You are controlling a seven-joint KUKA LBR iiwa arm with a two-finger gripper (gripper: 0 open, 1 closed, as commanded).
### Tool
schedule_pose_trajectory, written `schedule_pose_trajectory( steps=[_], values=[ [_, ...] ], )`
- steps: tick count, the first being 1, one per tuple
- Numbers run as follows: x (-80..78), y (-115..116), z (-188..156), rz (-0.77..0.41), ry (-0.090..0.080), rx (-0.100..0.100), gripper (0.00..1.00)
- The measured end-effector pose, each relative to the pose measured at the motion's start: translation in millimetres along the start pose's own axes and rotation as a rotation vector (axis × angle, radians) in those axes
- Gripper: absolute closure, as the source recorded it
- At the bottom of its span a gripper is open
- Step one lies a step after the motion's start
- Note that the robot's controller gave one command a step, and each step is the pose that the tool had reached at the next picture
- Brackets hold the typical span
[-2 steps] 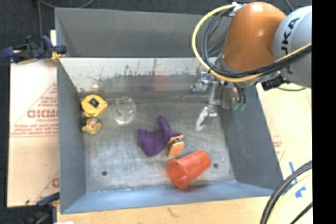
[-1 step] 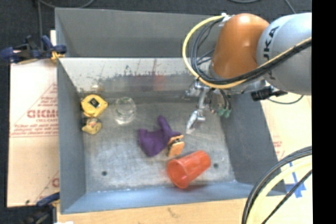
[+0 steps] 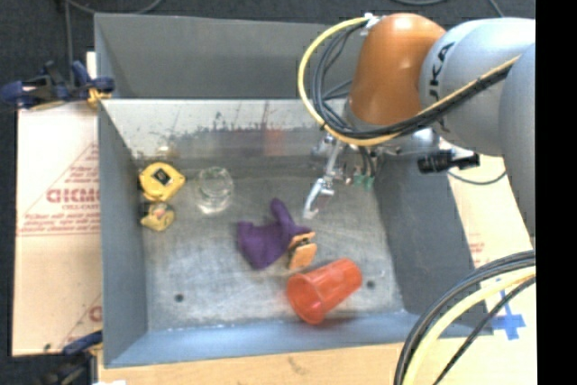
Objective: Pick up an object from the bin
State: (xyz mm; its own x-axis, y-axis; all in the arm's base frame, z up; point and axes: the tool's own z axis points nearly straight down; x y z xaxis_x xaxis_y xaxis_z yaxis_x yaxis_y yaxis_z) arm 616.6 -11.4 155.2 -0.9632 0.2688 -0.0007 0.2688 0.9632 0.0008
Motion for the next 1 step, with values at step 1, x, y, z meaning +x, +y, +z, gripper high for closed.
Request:
schedule_pose_trajectory(
  steps=[1],
  values=[
    [16.9, -0.8, 18.6, 0.153, -0.003, -0.001, 0.0]
  ],
)
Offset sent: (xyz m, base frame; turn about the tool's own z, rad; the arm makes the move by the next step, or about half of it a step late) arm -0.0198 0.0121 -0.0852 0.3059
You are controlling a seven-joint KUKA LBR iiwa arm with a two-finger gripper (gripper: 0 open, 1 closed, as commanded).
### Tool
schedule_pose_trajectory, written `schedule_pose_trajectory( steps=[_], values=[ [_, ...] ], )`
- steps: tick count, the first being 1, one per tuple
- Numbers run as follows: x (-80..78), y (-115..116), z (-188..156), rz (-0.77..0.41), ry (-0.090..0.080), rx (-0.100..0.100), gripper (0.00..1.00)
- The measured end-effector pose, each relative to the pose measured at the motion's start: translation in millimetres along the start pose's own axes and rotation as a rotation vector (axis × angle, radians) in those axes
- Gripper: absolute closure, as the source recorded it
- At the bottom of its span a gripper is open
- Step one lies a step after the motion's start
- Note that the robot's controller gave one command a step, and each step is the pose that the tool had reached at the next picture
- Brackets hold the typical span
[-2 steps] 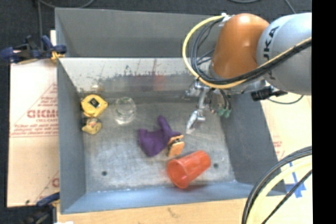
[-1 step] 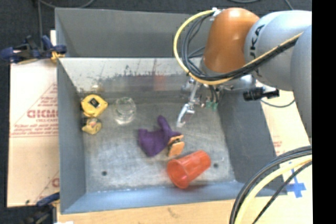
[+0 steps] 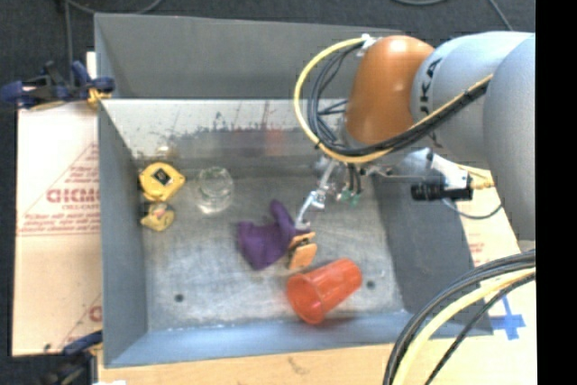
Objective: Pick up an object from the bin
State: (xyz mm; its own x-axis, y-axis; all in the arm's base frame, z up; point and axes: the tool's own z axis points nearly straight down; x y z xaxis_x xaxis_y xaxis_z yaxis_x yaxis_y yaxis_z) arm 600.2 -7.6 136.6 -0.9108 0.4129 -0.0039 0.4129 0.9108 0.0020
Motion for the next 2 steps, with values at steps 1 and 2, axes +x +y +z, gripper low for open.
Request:
schedule_pose_trajectory(
  steps=[1, 2],
  values=[
    [1.5, 5.2, 59.3, 0.151, -0.006, -0.003, 0.0],
    [3.8, 3.9, 51.1, 0.147, -0.001, 0.001, 1.0]
  ],
)
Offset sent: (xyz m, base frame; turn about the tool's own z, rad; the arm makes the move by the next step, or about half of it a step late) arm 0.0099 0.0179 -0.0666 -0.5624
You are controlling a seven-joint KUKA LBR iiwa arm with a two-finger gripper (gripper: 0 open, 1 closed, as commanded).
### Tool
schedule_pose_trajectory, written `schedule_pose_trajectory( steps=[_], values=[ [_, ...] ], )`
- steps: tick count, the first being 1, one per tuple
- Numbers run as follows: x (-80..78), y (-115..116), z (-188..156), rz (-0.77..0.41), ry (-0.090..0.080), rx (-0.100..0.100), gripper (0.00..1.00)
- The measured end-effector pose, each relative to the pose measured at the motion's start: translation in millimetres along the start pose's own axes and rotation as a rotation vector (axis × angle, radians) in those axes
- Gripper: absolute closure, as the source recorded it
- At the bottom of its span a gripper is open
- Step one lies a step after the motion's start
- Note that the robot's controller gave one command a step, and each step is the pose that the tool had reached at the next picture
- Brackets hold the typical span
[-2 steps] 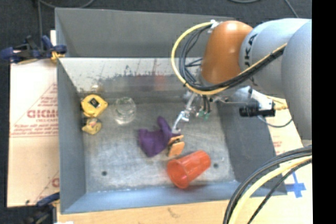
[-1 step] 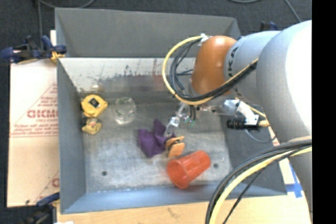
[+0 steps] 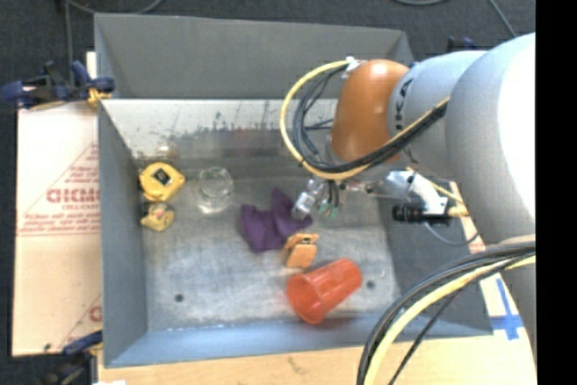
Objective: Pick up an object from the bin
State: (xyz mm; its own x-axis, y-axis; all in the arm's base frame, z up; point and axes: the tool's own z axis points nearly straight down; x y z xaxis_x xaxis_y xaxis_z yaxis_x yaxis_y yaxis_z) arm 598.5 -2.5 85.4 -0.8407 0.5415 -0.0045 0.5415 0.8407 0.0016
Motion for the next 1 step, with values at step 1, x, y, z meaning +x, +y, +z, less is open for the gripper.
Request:
schedule_pose_trajectory(
  steps=[1],
  values=[
    [0.0, 0.0, 0.0, 0.0, 0.0, 0.0, 1.0]
  ],
)
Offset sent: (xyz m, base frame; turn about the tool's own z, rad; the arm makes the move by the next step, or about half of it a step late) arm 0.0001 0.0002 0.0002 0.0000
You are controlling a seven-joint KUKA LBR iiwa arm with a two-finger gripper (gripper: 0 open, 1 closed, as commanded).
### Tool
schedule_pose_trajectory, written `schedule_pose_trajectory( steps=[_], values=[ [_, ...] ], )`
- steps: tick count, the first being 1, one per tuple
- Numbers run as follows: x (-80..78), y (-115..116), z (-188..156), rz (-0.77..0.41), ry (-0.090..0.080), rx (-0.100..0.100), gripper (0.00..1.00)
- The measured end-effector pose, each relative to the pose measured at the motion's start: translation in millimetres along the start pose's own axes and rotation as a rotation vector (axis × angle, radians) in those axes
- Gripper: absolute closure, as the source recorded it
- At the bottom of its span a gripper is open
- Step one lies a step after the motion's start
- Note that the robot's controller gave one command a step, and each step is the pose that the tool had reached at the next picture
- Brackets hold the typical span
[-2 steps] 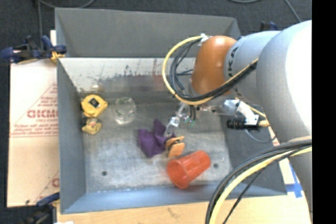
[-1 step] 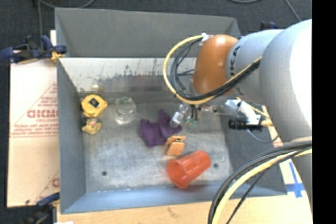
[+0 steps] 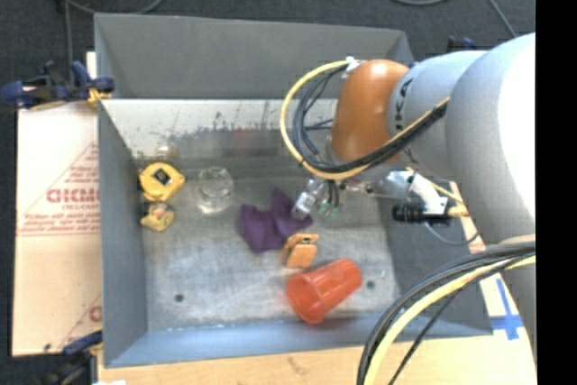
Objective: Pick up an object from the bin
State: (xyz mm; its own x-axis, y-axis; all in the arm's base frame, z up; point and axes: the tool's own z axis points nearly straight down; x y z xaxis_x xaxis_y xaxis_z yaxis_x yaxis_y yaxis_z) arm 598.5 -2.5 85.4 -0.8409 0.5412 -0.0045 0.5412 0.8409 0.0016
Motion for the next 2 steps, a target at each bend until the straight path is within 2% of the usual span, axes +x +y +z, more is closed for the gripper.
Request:
schedule_pose_trajectory(
  steps=[2],
  values=[
    [0.1, -0.5, -3.2, -0.001, 0.002, 0.001, 1.0]
  ],
)
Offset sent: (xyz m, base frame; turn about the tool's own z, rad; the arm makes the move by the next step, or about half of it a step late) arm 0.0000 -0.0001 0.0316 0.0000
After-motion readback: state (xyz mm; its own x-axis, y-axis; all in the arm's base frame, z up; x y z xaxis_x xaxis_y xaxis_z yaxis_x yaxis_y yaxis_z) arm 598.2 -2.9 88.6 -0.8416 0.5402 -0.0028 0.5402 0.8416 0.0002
